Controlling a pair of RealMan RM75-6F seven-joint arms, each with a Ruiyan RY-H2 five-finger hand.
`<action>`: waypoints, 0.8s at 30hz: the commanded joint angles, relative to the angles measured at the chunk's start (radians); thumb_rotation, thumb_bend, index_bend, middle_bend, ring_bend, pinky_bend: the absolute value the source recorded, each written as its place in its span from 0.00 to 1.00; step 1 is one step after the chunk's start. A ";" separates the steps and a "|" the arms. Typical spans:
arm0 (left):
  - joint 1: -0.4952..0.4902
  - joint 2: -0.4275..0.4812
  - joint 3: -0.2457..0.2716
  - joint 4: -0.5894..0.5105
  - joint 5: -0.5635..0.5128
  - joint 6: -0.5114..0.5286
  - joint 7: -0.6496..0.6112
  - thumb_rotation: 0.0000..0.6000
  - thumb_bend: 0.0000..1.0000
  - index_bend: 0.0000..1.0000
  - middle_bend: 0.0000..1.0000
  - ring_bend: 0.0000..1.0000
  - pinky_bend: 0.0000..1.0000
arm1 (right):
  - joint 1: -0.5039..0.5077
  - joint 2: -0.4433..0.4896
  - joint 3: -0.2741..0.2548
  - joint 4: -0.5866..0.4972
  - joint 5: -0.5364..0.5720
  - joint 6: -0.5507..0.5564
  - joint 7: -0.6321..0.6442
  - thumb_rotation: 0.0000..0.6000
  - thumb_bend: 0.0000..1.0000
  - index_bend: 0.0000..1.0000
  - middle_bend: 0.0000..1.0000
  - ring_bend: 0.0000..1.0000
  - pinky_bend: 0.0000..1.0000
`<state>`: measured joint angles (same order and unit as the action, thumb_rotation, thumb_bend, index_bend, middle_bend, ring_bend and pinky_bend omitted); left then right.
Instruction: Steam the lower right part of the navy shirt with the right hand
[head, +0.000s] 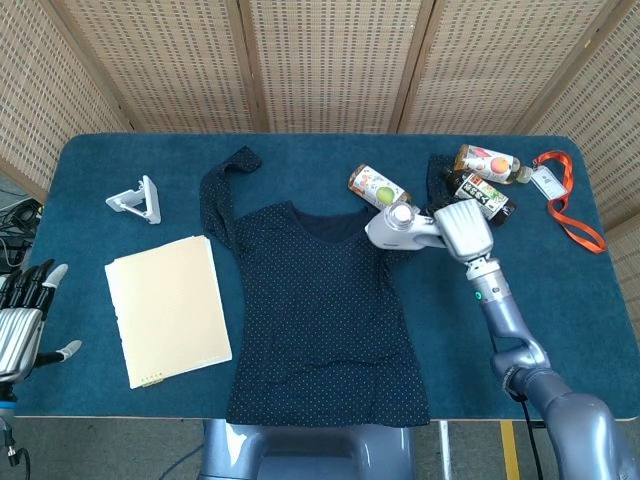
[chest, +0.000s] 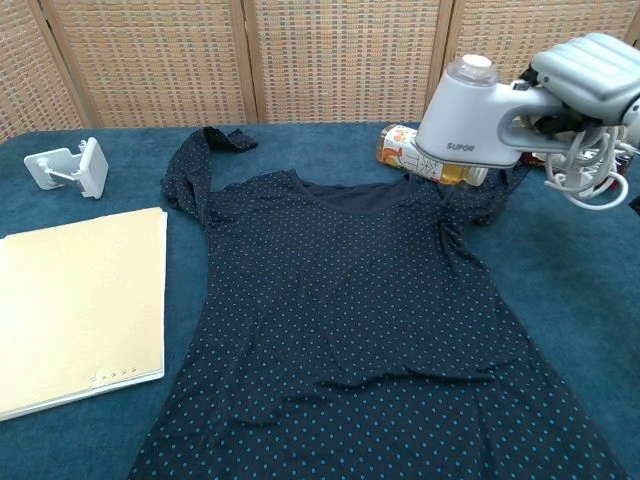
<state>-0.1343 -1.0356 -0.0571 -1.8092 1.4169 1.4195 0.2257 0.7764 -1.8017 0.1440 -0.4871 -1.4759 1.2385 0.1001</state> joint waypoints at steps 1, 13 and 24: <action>-0.004 0.000 -0.004 0.005 -0.014 -0.010 -0.006 1.00 0.00 0.00 0.00 0.00 0.00 | 0.038 -0.037 -0.030 -0.018 -0.043 -0.007 -0.049 1.00 1.00 0.87 0.68 0.70 0.98; -0.016 0.005 -0.018 0.022 -0.061 -0.038 -0.030 1.00 0.00 0.00 0.00 0.00 0.00 | 0.139 -0.247 -0.031 0.043 -0.057 -0.101 -0.143 1.00 1.00 0.87 0.68 0.70 0.98; -0.019 0.005 -0.021 0.027 -0.073 -0.044 -0.037 1.00 0.00 0.00 0.00 0.00 0.00 | 0.137 -0.364 -0.079 0.169 -0.097 -0.093 -0.171 1.00 1.00 0.87 0.68 0.70 0.98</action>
<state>-0.1537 -1.0301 -0.0778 -1.7823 1.3432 1.3756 0.1888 0.9183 -2.1571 0.0722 -0.3298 -1.5674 1.1417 -0.0738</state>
